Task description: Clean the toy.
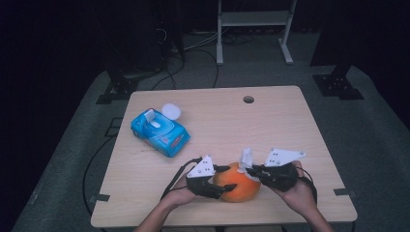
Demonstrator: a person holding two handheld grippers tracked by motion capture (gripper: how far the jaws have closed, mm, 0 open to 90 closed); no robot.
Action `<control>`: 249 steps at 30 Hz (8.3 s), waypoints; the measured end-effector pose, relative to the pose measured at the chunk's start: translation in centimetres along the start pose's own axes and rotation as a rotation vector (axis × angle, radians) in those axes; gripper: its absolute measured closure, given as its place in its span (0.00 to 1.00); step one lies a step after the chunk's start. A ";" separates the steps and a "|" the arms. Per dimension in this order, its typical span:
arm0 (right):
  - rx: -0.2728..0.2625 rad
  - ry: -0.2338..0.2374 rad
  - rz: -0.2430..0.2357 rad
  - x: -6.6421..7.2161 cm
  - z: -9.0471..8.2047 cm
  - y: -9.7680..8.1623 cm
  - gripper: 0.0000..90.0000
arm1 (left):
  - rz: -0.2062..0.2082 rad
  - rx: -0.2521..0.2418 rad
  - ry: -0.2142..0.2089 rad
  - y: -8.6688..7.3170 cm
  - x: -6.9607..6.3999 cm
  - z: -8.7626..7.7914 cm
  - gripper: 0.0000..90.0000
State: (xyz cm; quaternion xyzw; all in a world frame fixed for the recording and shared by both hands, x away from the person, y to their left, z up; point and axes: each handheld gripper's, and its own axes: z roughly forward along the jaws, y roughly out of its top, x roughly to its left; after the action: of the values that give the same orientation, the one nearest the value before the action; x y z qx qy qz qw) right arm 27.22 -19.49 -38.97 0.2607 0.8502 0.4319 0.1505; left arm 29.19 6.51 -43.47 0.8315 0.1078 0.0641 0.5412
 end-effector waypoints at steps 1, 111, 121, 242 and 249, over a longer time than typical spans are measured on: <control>-0.009 -0.002 0.010 0.0 -0.2 0.0 0.93 | 0.003 0.001 0.001 0.1 0.0 0.1 0.42; -0.130 0.061 0.048 0.8 -0.4 1.1 0.93 | -0.025 -0.002 0.038 1.8 0.9 -2.4 0.52; -0.154 0.085 0.074 0.8 -0.5 1.1 0.93 | -0.033 0.000 0.040 1.9 0.8 -2.2 0.52; -0.129 0.009 0.072 -0.2 -0.7 0.9 0.93 | -0.032 -0.005 0.103 0.9 -0.3 -0.1 0.50; -0.081 -0.008 0.017 0.5 0.6 1.2 0.93 | -0.036 -0.009 0.106 0.6 -0.3 0.0 0.50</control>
State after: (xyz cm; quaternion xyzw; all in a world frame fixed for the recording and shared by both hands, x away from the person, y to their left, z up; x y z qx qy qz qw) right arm 27.50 -18.24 -38.40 0.2631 0.8291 0.4664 0.1606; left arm 28.98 6.19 -42.91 0.8224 0.1509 0.0987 0.5396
